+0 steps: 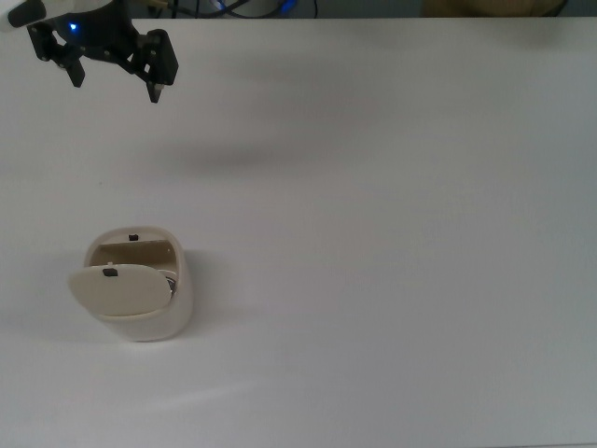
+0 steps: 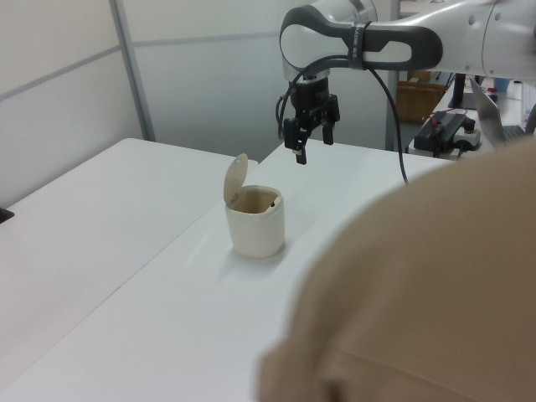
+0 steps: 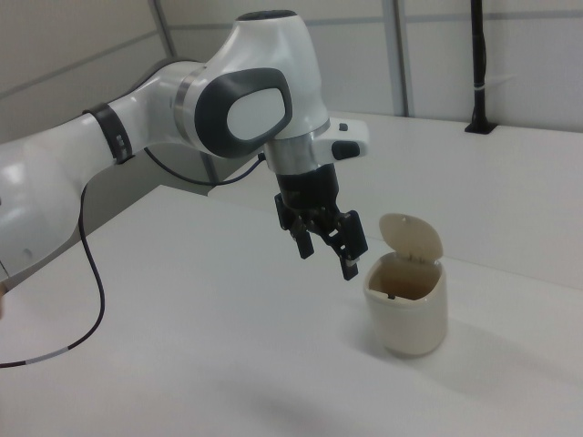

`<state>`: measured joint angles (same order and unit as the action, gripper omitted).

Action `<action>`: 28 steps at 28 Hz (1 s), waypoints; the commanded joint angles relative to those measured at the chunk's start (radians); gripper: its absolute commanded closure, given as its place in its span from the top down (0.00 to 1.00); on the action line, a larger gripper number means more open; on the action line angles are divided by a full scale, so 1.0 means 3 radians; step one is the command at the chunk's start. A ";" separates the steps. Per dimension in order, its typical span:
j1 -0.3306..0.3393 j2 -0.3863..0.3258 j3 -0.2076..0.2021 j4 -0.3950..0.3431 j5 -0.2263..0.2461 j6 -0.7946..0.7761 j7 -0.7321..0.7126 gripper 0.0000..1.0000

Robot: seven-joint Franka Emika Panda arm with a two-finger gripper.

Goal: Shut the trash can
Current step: 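Move the gripper down toward the raised lid of the cream trash can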

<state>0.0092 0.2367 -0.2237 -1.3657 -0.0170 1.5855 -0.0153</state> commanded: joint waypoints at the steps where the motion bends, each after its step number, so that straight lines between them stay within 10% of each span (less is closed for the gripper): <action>1: 0.0021 -0.0053 -0.0011 -0.0060 -0.0020 -0.0013 -0.0072 1.00; 11: 0.0026 0.0024 -0.0001 -0.0060 0.0107 0.0043 -0.0113 0.87; 21: 0.0051 0.0223 0.0015 -0.0055 0.0358 0.0676 0.0076 0.00; 28: 0.0051 0.0295 0.0086 -0.0055 0.0323 0.1351 0.0174 0.00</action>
<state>0.0181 0.3213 -0.2016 -1.3722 0.0745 1.8807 0.0024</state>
